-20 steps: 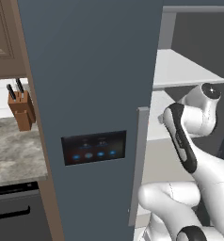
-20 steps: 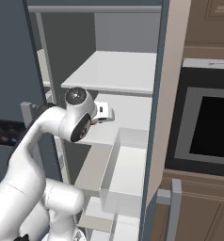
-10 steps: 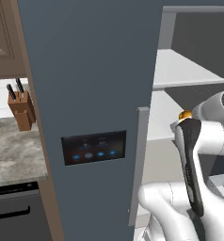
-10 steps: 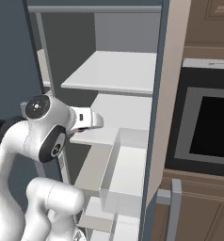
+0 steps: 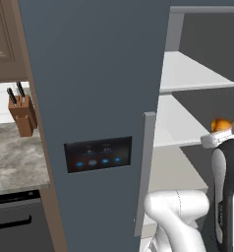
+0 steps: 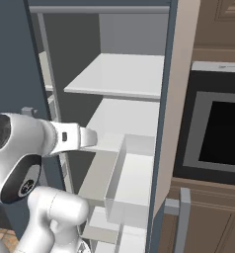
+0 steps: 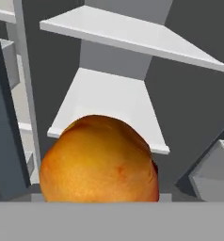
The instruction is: Retrieve the orange and peach from the fridge and place them into the bowl on the dining table.
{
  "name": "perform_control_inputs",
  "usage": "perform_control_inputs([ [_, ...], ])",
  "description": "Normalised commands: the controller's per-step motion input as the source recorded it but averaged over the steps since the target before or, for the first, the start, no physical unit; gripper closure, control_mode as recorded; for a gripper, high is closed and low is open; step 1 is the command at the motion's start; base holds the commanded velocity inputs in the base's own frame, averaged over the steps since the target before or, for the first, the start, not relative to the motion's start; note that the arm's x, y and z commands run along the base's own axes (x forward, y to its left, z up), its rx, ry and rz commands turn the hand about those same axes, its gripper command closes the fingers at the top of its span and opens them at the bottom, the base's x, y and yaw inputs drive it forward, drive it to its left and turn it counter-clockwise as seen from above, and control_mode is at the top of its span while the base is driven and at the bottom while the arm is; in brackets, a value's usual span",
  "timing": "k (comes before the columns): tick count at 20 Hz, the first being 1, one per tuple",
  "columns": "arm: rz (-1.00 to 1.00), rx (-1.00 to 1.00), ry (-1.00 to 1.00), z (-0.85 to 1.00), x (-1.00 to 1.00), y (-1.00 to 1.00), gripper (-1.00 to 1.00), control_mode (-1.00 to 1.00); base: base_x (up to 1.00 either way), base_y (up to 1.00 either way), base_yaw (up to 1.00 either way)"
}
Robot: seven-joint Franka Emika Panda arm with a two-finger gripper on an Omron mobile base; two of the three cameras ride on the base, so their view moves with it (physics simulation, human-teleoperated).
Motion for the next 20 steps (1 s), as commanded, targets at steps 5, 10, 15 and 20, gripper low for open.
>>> perform_control_inputs([
  [5, -0.05, -0.02, -0.01, 0.64, -0.79, 0.00, 1.00, -1.00, 0.00, 0.00, 0.00],
  [10, -0.02, -0.06, 0.00, 0.32, -0.53, 0.14, 1.00, -1.00, 0.00, 0.00, 0.00],
  [15, -0.02, -0.04, 0.00, 0.22, -0.19, 0.15, 1.00, -1.00, 0.00, 0.00, 0.00],
  [20, 0.00, -0.03, 0.00, 0.03, 0.01, 0.07, 1.00, -1.00, 0.00, 0.00, 0.00],
])
